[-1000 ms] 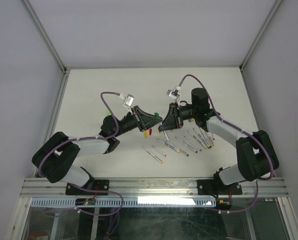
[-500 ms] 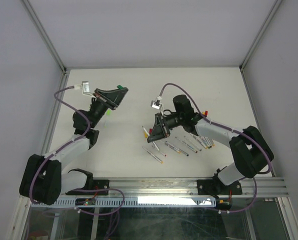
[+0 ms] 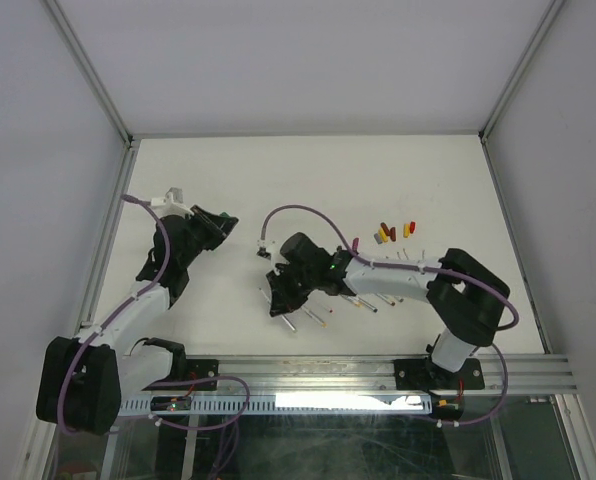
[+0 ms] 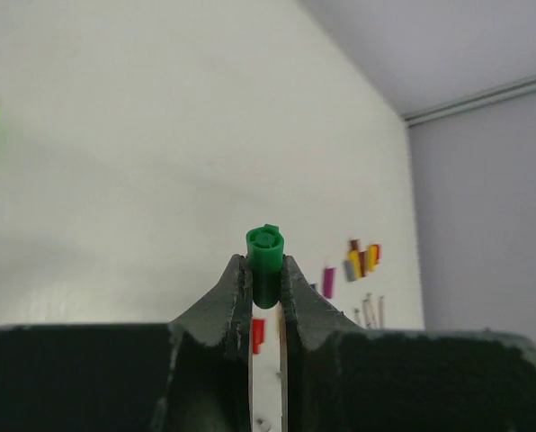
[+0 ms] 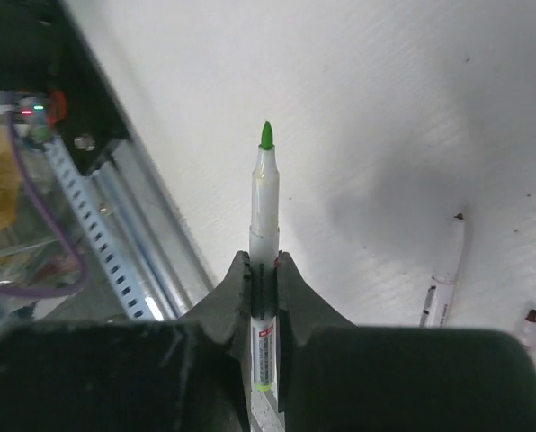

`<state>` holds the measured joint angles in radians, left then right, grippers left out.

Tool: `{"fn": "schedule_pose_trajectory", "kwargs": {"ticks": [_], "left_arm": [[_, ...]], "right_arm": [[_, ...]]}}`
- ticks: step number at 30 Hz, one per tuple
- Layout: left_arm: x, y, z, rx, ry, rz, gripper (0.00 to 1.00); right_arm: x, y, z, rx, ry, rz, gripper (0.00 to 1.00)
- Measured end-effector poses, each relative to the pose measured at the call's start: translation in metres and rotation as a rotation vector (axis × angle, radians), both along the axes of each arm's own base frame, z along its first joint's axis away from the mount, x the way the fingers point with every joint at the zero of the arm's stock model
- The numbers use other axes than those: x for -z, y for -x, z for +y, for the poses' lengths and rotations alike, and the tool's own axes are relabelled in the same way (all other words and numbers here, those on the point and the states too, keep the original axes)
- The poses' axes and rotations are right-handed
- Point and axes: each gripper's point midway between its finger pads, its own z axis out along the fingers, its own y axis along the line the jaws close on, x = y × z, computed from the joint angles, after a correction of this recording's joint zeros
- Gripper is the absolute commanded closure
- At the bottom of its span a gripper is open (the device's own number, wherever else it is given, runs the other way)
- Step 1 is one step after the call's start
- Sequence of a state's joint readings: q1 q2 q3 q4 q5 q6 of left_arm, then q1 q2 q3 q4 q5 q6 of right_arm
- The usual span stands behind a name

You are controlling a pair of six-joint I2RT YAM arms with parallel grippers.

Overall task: Open the pen caps
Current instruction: Place the pen at the center of the board.

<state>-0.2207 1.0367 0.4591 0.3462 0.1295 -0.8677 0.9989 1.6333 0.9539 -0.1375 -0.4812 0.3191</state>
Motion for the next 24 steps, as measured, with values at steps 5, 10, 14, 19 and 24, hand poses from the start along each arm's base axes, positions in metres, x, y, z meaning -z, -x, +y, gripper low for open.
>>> {"fn": "schedule_pose_trajectory", "kwargs": {"ticks": [5, 10, 14, 19, 24], "left_arm": [[0.078, 0.023, 0.009, -0.023, -0.065, 0.295, 1.00], [0.109, 0.042, 0.012, -0.031, -0.068, 0.421, 1.00], [0.113, 0.046, 0.011, -0.038, -0.047, 0.449, 1.00], [0.112, 0.050, 0.001, -0.016, -0.034, 0.456, 1.00], [0.114, 0.056, -0.012, 0.014, -0.034, 0.467, 1.00]], "right_arm": [[0.036, 0.013, 0.004, 0.050, 0.209, -0.106, 1.00], [0.052, 0.009, -0.012, 0.103, 0.328, -0.182, 0.99], [0.055, -0.003, -0.021, 0.150, 0.369, -0.229, 0.88], [0.058, -0.010, -0.028, 0.172, 0.405, -0.265, 0.86], [0.058, -0.015, -0.028, 0.182, 0.410, -0.287, 0.80]]}}
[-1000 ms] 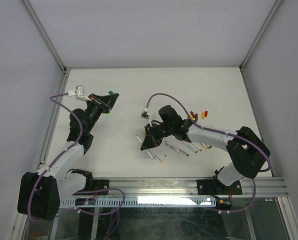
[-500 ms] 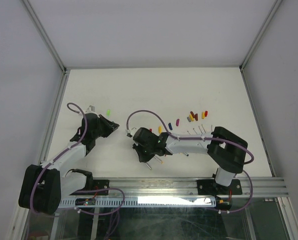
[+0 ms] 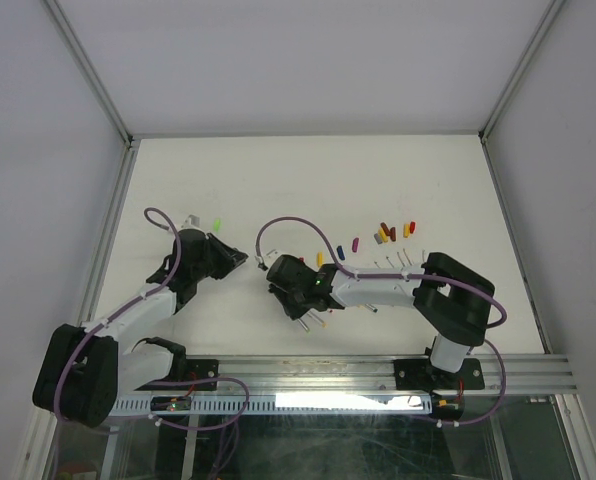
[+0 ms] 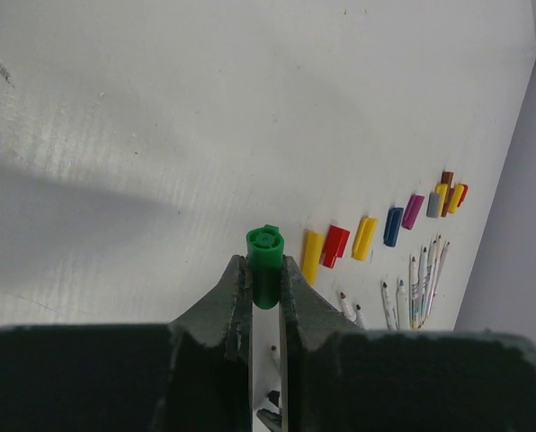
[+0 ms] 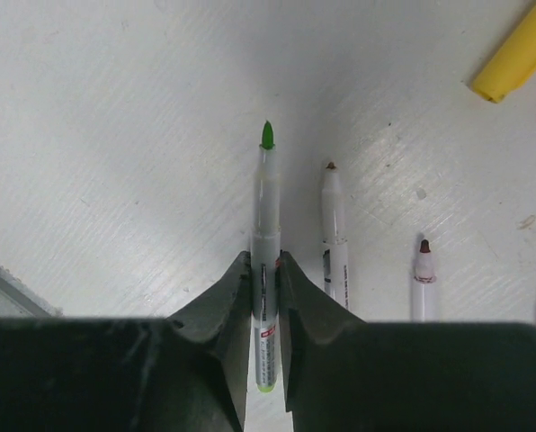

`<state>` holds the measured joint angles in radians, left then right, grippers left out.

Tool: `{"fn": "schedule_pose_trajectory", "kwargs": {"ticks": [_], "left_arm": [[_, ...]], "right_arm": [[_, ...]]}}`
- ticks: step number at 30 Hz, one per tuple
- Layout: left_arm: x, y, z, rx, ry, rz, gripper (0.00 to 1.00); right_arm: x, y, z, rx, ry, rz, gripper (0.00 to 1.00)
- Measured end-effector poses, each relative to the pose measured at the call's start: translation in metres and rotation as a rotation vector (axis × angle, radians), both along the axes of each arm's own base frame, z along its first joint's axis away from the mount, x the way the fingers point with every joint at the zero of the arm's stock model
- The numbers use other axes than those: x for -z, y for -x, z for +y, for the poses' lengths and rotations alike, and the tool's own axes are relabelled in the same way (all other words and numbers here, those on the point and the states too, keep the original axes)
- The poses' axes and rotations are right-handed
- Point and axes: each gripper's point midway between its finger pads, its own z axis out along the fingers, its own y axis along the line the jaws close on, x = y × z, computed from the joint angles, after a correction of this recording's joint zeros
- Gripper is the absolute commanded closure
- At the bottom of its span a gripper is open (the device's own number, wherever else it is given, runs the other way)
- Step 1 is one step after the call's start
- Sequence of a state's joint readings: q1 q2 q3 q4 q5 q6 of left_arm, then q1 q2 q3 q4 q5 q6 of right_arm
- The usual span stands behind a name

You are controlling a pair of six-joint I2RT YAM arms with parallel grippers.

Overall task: Open the pen caps
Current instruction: Place the pen at the center of the board, then place the pen cap at the center of the board.

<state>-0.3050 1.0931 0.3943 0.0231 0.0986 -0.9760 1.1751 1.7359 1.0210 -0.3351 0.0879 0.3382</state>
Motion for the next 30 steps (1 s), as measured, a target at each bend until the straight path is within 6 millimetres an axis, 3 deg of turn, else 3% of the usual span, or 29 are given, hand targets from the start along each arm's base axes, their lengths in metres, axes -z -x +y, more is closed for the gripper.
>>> {"fn": "schedule_pose_trajectory", "kwargs": {"ticks": [18, 25, 30], "left_arm": [[0.031, 0.018, -0.024, 0.043, -0.118, 0.079, 1.00], [0.032, 0.011, -0.042, 0.063, -0.217, 0.105, 0.96], [0.042, 0.008, -0.052, 0.077, -0.319, 0.134, 0.92]], "right_arm": [[-0.001, -0.013, -0.001, 0.013, -0.014, -0.010, 0.63], [-0.004, -0.016, -0.002, -0.018, -0.019, 0.010, 0.55], [-0.033, -0.031, -0.009, -0.021, -0.105, 0.061, 0.54]]}}
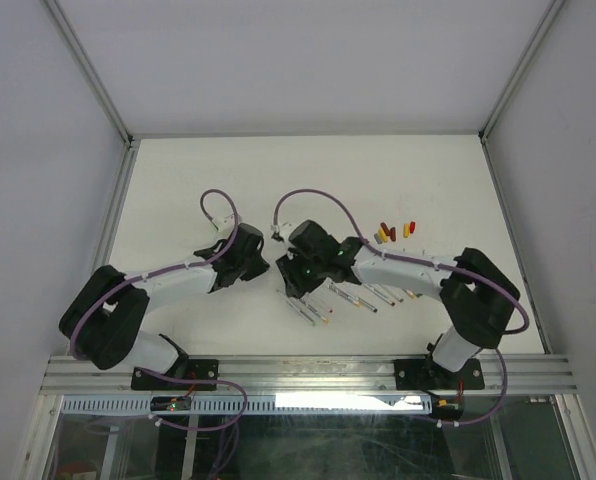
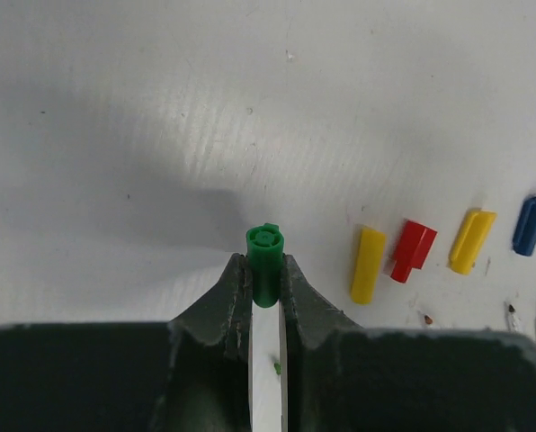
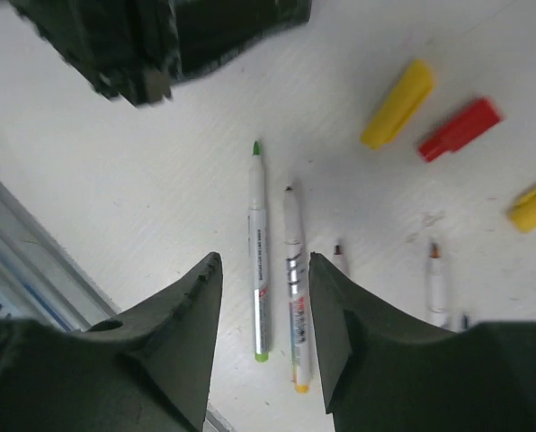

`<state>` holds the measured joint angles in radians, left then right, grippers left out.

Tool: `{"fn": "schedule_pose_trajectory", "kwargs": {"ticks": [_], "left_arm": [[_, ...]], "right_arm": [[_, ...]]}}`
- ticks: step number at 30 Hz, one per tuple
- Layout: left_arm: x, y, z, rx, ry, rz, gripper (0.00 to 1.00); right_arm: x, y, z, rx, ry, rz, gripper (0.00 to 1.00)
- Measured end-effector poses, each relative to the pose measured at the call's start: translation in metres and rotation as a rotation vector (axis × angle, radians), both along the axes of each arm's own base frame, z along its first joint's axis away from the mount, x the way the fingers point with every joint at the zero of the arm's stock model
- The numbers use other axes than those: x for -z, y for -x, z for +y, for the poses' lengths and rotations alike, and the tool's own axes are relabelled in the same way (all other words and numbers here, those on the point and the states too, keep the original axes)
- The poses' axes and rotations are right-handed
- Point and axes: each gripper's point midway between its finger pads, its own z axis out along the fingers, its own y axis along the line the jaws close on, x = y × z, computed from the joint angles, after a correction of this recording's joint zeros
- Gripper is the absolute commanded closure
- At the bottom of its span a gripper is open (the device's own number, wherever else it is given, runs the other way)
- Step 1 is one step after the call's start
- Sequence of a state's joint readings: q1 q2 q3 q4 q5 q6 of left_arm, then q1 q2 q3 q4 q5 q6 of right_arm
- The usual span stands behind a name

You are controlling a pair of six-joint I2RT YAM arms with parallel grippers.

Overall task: Open the pen caps
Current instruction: Place the pen cap at the center of the board.

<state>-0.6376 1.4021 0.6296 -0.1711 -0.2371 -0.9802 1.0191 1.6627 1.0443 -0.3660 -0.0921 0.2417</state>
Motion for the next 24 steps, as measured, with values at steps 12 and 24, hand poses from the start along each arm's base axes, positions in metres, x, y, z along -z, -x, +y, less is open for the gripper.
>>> {"fn": "schedule_pose_trajectory", "kwargs": {"ticks": [12, 24], "left_arm": [[0.011, -0.019, -0.026, 0.052, -0.146, 0.029, 0.67], [-0.004, -0.013, -0.017, 0.103, -0.228, -0.003, 0.52]], "right_arm": [[-0.108, -0.060, -0.051, -0.079, -0.431, 0.023, 0.47], [-0.121, -0.044, -0.055, -0.229, -0.544, 0.055, 0.45]]}}
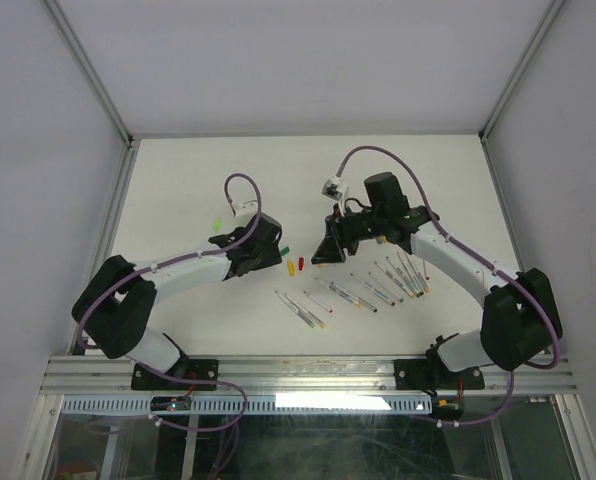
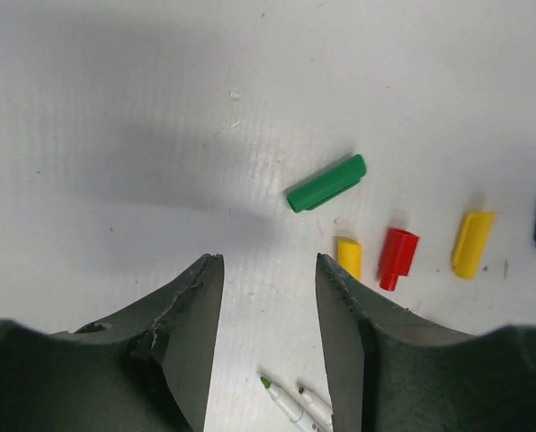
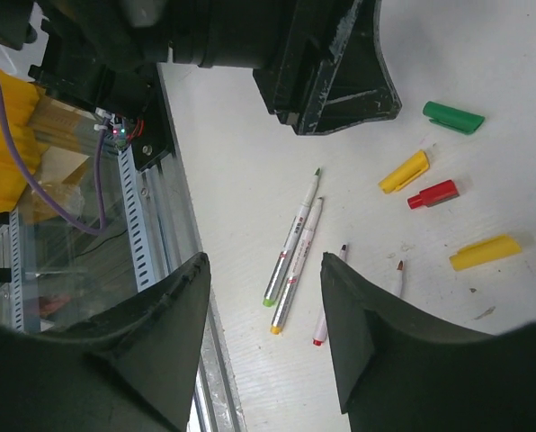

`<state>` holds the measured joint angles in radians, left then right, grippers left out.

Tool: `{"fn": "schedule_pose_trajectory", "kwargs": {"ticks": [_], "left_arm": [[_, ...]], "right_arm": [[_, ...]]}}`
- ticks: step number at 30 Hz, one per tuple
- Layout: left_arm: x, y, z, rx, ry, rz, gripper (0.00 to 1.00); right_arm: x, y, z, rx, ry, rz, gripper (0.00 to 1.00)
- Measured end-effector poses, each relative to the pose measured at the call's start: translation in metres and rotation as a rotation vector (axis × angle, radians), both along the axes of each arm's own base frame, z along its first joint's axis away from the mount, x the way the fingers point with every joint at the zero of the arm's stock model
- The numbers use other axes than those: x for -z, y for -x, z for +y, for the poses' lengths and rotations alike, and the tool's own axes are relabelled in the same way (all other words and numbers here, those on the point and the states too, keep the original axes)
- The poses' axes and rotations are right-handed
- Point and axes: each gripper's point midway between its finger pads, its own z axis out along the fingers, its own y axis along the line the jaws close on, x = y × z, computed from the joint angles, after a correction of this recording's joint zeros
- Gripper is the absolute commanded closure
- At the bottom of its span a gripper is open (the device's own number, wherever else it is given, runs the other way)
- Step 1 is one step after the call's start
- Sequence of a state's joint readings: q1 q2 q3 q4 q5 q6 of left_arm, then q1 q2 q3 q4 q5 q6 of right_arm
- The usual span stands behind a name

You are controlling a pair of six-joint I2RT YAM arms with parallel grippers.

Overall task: Open the pen caps
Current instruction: Pick up the pen from the center of the board.

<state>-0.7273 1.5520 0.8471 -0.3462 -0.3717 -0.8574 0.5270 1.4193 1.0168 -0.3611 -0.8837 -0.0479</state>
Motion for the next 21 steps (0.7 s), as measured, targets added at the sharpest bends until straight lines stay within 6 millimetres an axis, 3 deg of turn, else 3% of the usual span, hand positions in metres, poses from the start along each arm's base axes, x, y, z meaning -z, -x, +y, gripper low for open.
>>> {"fn": "schedule_pose_trajectory", "kwargs": {"ticks": [5, 10, 21], "left_arm": [[-0.041, -0.011, 0.007, 0.080, -0.028, -0.152, 0.31], [-0.054, -0.024, 0.033, 0.065, -0.164, -0.252, 0.03], [-0.033, -0.044, 0.142, -0.135, -0.346, -0.175, 0.01]], "right_arm": [[-0.007, 0.002, -0.003, -0.034, -0.035, -0.020, 0.45], [-0.014, 0.004, -0.005, -0.059, -0.062, -0.042, 0.44], [-0.016, -0.001, -0.011, -0.061, -0.072, -0.069, 0.44]]}}
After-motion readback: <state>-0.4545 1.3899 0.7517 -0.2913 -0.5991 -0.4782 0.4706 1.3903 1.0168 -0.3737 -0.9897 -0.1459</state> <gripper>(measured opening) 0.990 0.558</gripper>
